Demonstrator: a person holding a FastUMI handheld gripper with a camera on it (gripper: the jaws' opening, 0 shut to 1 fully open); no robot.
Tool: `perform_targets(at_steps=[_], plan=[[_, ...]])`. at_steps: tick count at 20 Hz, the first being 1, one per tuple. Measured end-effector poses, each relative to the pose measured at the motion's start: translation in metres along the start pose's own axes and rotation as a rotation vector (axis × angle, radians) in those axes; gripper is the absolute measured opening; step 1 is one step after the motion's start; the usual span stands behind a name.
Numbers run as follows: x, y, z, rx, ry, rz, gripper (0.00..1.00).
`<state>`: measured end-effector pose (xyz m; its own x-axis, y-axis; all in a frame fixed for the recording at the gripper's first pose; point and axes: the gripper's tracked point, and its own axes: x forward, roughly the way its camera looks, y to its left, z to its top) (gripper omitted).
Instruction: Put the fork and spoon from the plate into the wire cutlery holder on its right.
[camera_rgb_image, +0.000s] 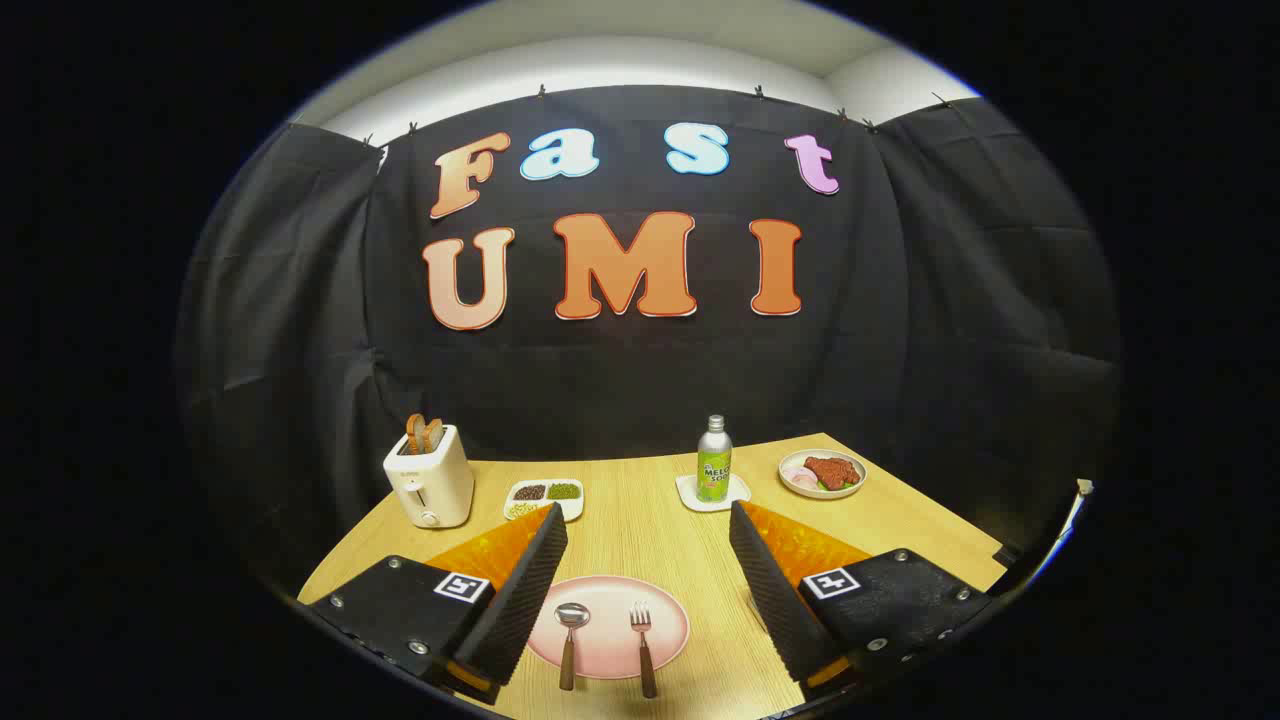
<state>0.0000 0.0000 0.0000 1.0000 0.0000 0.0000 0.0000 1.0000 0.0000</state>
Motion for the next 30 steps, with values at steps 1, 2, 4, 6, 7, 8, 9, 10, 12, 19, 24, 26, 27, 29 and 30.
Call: perform_targets(at_steps=[1, 2, 4, 6, 7, 8, 9, 10, 12, 19, 24, 26, 27, 29, 30], plan=[[0.000, 0.000, -0.001, 0.000, 0.001, 0.000, 0.98], [-0.001, 0.000, -0.001, 0.000, 0.001, 0.001, 0.98], [-0.001, 0.000, -0.001, -0.002, 0.001, 0.000, 0.98], [-0.001, -0.001, -0.002, -0.006, 0.001, -0.001, 0.98], [-0.002, -0.002, -0.004, -0.010, 0.001, -0.001, 0.98], [-0.002, -0.002, -0.004, -0.014, -0.001, 0.000, 0.98], [-0.002, -0.001, -0.004, -0.019, -0.001, 0.001, 0.98], [0.000, -0.002, -0.004, -0.023, -0.001, 0.000, 0.98], [0.003, -0.001, -0.003, -0.025, -0.004, 0.003, 0.98], [0.011, 0.007, -0.014, -0.049, -0.003, 0.031, 0.98], [0.022, 0.017, -0.032, -0.085, 0.009, 0.061, 0.98], [0.027, 0.019, -0.044, -0.105, 0.028, 0.065, 0.98], [0.032, 0.019, -0.052, -0.112, 0.044, 0.066, 0.98], [0.036, 0.018, -0.071, -0.122, 0.081, 0.068, 0.98], [0.038, 0.017, -0.081, -0.128, 0.103, 0.068, 0.98]])
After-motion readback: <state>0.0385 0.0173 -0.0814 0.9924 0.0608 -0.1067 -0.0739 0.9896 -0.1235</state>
